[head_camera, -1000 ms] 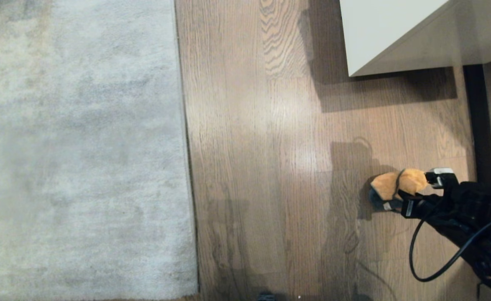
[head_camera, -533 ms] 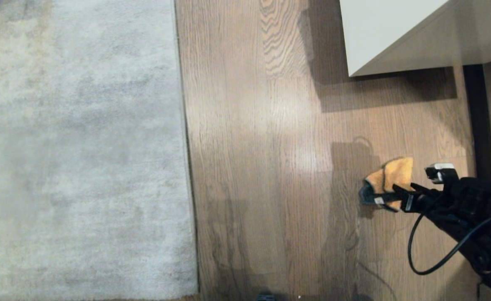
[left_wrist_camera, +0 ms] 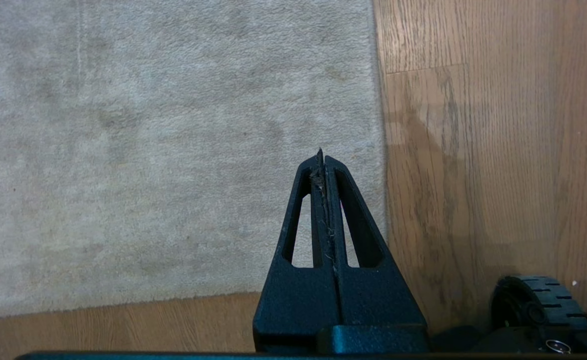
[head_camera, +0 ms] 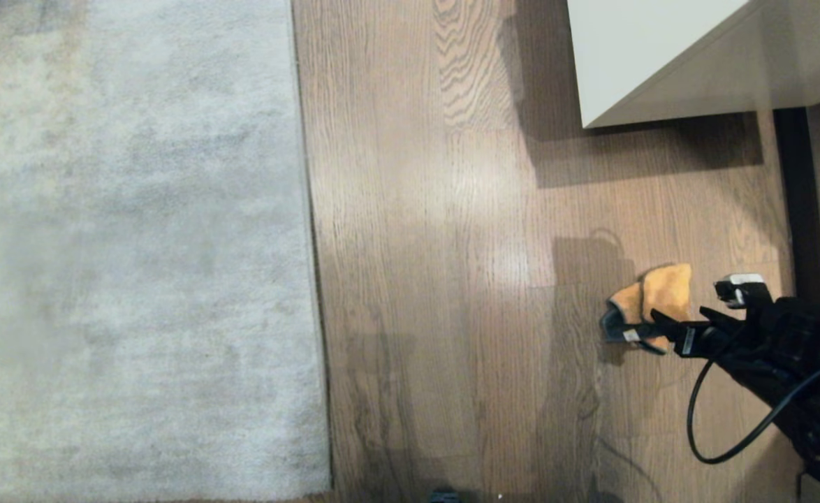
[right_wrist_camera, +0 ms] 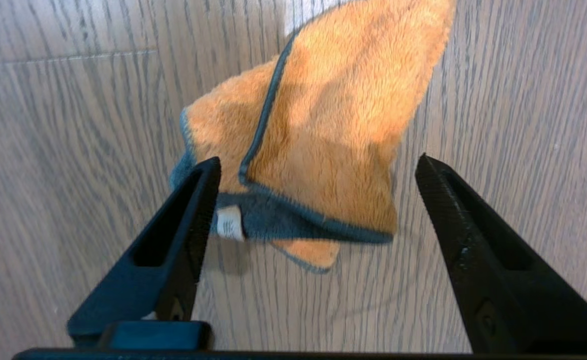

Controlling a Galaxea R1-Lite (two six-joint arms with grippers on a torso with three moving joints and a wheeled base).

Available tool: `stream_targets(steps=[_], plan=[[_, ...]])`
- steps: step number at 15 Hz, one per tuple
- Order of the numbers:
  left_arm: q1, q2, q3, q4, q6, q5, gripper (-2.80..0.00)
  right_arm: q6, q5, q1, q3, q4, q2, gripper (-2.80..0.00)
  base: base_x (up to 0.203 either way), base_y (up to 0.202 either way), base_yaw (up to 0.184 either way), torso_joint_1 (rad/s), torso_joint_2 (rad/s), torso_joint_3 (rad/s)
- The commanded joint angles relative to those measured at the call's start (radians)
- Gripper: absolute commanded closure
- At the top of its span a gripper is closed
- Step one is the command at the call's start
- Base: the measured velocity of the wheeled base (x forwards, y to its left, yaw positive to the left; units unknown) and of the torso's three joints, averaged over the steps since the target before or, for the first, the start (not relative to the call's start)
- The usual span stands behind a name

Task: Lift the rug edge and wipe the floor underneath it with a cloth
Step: Put down the rag

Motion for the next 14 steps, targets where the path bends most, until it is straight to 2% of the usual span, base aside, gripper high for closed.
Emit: stream_targets(steps=[1,14], plan=[[0.000,0.000,0.000,0.000,0.000,0.000,0.00,-0.002,0.007,0.000,0.043,-0.029,-0.038,-2.80,0.000,0.000,0.000,0.000,0.00,0.000],[0.000,0.000,0.000,0.000,0.002,-0.001,0.00,-0.028,0.054,0.000,0.295,-0.029,-0.275,-2.80,0.000,0.000,0.000,0.000,0.00,0.000]])
